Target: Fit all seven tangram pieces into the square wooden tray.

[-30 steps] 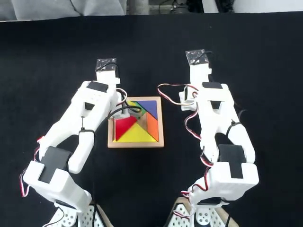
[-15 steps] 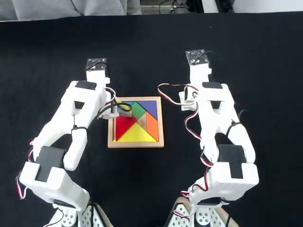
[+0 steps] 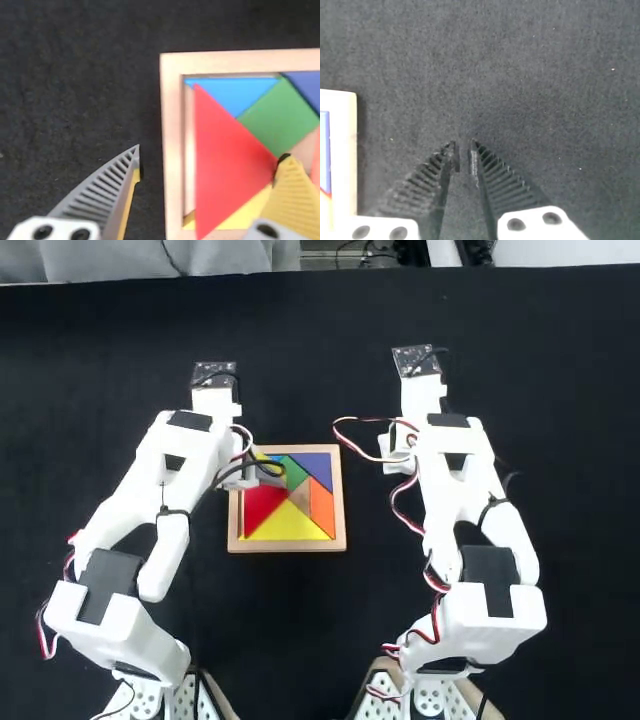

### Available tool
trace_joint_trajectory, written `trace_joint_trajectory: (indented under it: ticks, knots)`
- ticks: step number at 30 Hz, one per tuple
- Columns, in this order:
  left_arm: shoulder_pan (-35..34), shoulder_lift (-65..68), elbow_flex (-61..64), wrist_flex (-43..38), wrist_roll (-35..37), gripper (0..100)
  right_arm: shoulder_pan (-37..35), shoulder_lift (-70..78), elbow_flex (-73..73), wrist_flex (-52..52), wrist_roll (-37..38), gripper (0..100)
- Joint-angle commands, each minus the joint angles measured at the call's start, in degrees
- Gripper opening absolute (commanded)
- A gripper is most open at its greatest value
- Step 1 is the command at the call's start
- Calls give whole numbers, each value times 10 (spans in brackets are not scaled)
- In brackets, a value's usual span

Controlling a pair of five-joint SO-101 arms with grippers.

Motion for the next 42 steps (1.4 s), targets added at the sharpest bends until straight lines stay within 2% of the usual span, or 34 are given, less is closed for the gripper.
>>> trace_joint_trajectory:
  ticks: [1,6,11,18,28,31,37,42]
  knots:
    - [-20,24,-28,-6,-3,403,-6,-8,-1,4,5,47]
    - [-17,75,-46,-1,0,403,-5,-9,-1,4,5,47]
    - [-47,76,-57,33,-4,403,-5,-9,-1,4,5,47]
    - [-51,44,-31,35,-48,403,-6,-9,-1,4,5,47]
    - [-50,4,-39,61,-48,403,-4,-9,-2,4,5,47]
    - [-63,-32,-72,87,-44,403,-4,-9,-2,4,5,47]
    - [-143,-172,-110,162,-48,403,-3,-10,-5,0,4,47]
    - [-197,-318,-102,142,-49,403,-2,-62,-48,26,1,47]
